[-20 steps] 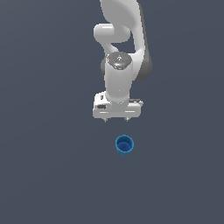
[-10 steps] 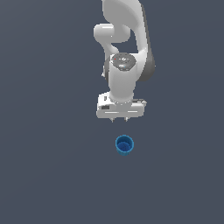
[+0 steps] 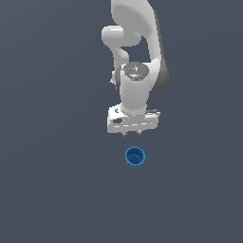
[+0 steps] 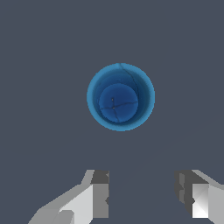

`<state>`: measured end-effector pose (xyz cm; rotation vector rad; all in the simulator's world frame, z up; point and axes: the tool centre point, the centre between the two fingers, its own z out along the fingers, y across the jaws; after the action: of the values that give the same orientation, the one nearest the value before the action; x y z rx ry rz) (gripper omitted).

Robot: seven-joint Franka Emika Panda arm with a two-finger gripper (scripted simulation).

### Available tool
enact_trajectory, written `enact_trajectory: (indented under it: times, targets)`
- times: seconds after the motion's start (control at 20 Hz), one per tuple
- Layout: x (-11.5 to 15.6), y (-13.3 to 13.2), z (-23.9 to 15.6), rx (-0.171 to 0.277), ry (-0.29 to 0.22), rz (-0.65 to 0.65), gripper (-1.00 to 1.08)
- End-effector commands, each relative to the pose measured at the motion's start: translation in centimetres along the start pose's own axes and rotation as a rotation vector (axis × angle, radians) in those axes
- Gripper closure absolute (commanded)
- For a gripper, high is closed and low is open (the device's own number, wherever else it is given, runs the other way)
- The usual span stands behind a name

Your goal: Pick up the object and move it to a goal position.

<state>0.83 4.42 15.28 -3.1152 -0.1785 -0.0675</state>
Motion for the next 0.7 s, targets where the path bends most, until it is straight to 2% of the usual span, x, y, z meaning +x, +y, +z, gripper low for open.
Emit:
enact_trajectory:
  times: [0.0, 0.65]
  targets:
    - [0.6, -0.4, 0.6, 0.005, 0.021, -0.039, -0.2]
    - [4.4, -3.7, 4.7, 0.032, 0.186, -0.306, -0.2]
